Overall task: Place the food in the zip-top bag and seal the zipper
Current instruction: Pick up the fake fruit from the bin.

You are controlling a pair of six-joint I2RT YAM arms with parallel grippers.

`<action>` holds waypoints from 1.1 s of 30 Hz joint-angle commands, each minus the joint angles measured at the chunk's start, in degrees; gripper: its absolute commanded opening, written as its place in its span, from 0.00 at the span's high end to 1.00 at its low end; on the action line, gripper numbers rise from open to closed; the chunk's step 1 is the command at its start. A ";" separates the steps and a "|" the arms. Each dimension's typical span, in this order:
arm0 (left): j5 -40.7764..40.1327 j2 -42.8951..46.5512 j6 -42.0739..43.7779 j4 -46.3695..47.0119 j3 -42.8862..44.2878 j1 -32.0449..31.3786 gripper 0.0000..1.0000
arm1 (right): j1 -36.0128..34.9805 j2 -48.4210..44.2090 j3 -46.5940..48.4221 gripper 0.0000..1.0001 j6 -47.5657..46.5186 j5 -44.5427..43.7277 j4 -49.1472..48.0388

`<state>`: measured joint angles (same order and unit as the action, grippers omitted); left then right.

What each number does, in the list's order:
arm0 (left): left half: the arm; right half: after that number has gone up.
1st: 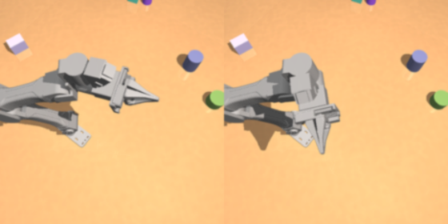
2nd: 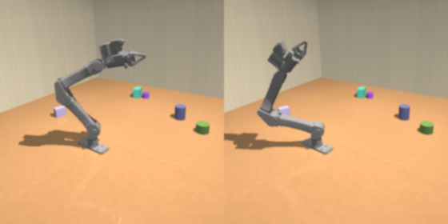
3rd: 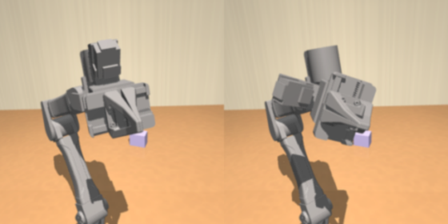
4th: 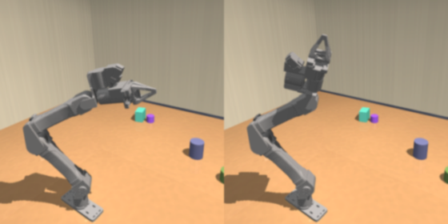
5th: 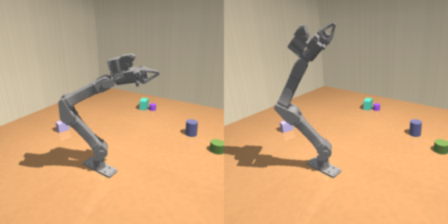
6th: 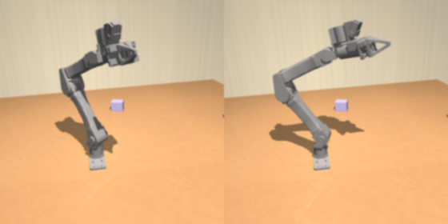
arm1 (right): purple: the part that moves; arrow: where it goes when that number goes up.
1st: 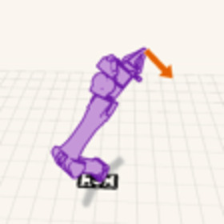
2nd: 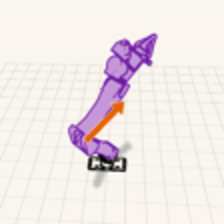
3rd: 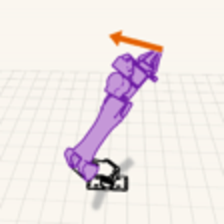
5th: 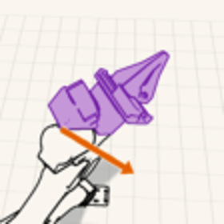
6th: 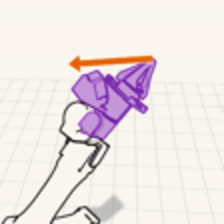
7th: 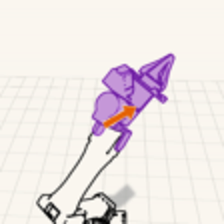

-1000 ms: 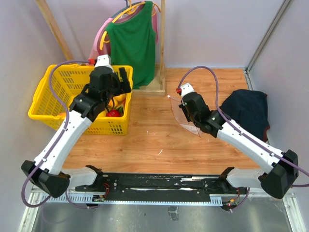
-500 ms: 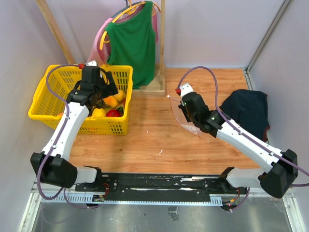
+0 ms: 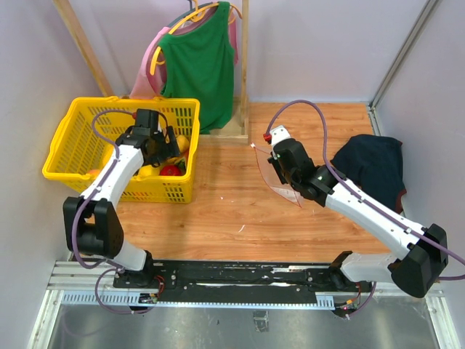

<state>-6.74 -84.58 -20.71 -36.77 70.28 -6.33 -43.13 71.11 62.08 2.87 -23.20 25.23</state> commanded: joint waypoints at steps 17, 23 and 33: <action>3.13 -10.88 2.40 1.23 -3.02 0.44 0.22 | -0.39 0.37 1.00 0.99 -0.33 0.73 -0.05; 3.14 -13.19 2.10 1.00 -2.70 0.53 0.16 | -0.43 0.21 0.77 0.99 -0.23 0.78 -0.19; 4.57 -15.85 1.87 0.30 -2.52 0.61 0.13 | -0.43 0.09 0.55 0.99 -0.15 1.04 -0.39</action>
<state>-3.70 -97.47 -19.09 -36.71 67.83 -6.07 -43.13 71.18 62.08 2.87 -22.46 25.23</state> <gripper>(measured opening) 0.864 0.011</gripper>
